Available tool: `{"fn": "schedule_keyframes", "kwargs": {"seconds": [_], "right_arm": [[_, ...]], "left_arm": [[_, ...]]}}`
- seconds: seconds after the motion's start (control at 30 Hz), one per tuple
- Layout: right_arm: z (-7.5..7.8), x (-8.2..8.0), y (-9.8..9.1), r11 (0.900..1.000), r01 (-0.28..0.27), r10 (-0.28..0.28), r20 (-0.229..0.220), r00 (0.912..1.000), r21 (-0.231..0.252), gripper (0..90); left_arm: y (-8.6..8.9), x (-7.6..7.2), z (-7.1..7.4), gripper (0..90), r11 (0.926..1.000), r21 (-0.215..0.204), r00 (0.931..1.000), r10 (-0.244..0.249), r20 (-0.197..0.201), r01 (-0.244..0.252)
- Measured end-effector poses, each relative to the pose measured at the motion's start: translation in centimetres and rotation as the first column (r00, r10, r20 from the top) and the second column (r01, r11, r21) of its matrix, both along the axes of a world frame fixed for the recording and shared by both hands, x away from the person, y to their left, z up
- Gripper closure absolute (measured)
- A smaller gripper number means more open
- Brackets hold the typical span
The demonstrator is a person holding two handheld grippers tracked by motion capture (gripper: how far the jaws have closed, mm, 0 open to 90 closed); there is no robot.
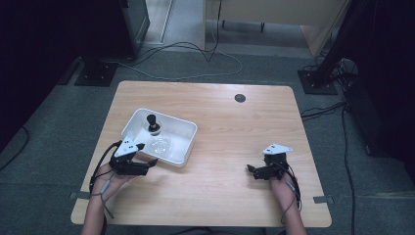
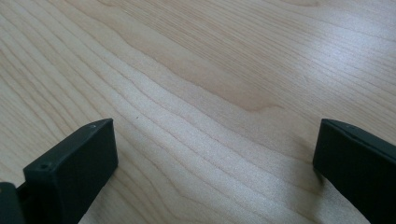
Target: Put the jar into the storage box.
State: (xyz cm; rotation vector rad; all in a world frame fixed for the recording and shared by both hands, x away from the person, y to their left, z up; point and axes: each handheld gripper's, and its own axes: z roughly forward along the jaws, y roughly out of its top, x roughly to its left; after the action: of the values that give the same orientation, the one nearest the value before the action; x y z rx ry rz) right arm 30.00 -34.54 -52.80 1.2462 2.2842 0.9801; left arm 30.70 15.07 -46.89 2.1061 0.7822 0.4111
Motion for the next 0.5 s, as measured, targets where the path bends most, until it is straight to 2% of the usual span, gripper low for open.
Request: {"fn": "schedule_keyframes", "kwargs": {"seconds": [0.17,0.5], "right_arm": [[-0.01,0.0,0.0,1.0,0.0,0.0,0.0,1.0,0.0,0.0],[-0.01,-0.01,0.01,1.0,0.0,0.0,0.0,1.0,0.001,0.0]], "left_arm": [[0.35,-0.12,0.01,21.3,1.0,0.002,0.9999,-0.009,-0.01,0.009],[0.88,-0.56,-0.02,21.3,0.9982,0.011,0.9982,-0.058,-0.015,0.058]]}}
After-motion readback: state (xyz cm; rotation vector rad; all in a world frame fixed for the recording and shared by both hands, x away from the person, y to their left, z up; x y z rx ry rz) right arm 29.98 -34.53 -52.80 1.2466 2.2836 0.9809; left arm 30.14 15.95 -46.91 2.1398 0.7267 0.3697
